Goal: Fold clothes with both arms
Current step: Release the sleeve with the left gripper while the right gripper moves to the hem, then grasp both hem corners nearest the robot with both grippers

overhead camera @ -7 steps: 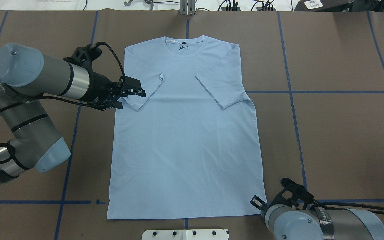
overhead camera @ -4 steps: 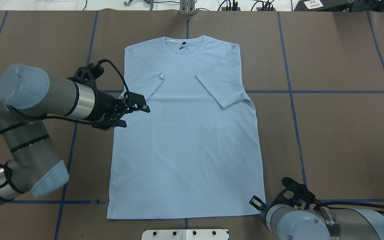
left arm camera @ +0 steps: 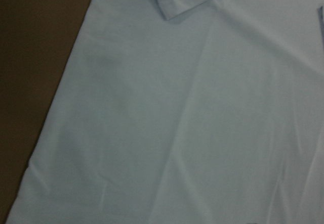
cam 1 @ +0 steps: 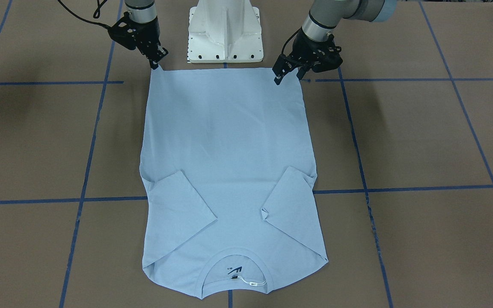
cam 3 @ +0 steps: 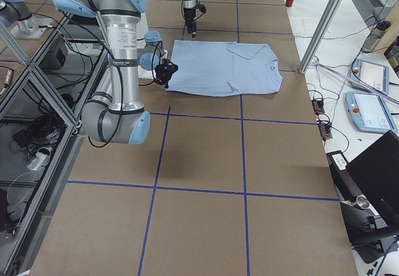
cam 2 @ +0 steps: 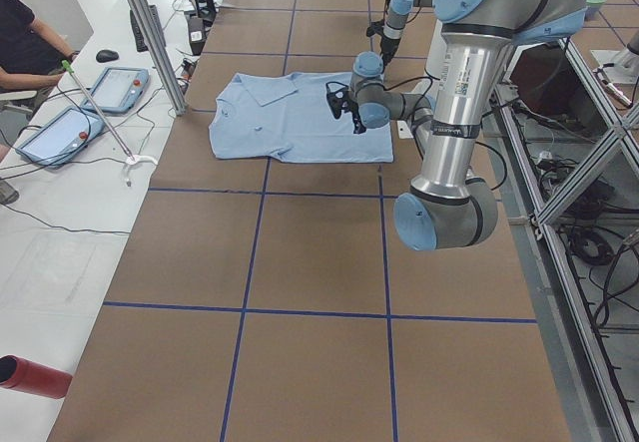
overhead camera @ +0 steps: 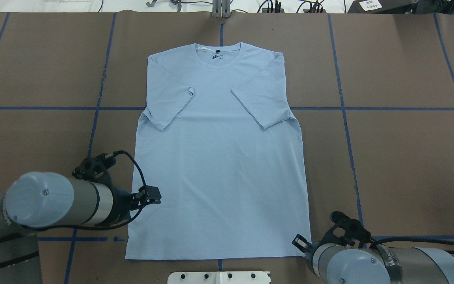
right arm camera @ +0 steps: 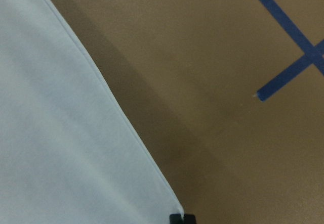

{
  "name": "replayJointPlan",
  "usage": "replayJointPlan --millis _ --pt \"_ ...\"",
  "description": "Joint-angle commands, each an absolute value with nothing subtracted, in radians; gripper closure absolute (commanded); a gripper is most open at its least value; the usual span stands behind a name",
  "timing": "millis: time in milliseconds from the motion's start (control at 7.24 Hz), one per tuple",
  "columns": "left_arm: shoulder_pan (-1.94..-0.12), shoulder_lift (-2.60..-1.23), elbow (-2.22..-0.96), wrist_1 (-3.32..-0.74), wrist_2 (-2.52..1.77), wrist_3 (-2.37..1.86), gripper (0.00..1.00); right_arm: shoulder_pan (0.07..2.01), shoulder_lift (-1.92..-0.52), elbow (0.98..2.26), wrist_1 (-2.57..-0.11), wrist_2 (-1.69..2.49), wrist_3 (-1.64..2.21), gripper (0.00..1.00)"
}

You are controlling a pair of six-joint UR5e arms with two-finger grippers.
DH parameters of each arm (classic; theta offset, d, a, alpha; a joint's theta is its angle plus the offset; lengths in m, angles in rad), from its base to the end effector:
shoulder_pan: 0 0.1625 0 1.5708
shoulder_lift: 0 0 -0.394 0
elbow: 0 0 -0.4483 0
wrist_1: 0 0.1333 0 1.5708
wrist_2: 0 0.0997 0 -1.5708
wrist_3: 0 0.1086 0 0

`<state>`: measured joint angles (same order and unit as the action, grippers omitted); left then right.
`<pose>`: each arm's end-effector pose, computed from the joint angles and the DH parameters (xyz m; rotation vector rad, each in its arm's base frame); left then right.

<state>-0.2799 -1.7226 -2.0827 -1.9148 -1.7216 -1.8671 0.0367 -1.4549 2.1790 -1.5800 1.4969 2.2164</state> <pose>0.5027 -0.2662 0.2488 -0.1474 1.0138 -0.4496 -0.5221 -0.1606 0.2733 -0.1497 -0.7173 0.6786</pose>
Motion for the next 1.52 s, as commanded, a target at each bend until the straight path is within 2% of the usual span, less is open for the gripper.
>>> replayJointPlan --millis 0,276,414,552,691,1243,1381 --pt "-0.142 -1.646 -2.08 -1.904 -1.646 -2.011 0.09 0.038 -1.454 2.18 -1.58 1.508 2.217 1.0" --pt "-0.094 -1.611 -2.062 -1.905 -1.646 -2.048 0.11 0.038 -1.454 2.178 -1.58 1.506 2.217 1.0" --pt "-0.091 -1.621 -2.06 -1.905 -1.646 -2.049 0.21 0.04 -1.454 2.181 -1.58 1.508 2.217 1.0" --pt "-0.091 -1.624 -2.065 -1.905 -1.647 -2.052 0.52 0.044 -1.454 2.18 -1.58 1.508 2.217 1.0" --pt "-0.092 -1.626 -2.075 -1.905 -1.649 -2.051 1.0 0.044 -1.456 2.18 -1.58 1.508 2.217 1.0" --pt "-0.103 -1.632 -2.086 -1.907 -1.652 -2.037 1.0 0.044 -1.457 2.177 -1.578 1.505 2.207 1.0" --pt "-0.1 -1.711 -2.1 -1.904 -1.66 -2.045 1.0 0.048 -1.462 2.181 -1.578 1.505 2.206 1.0"
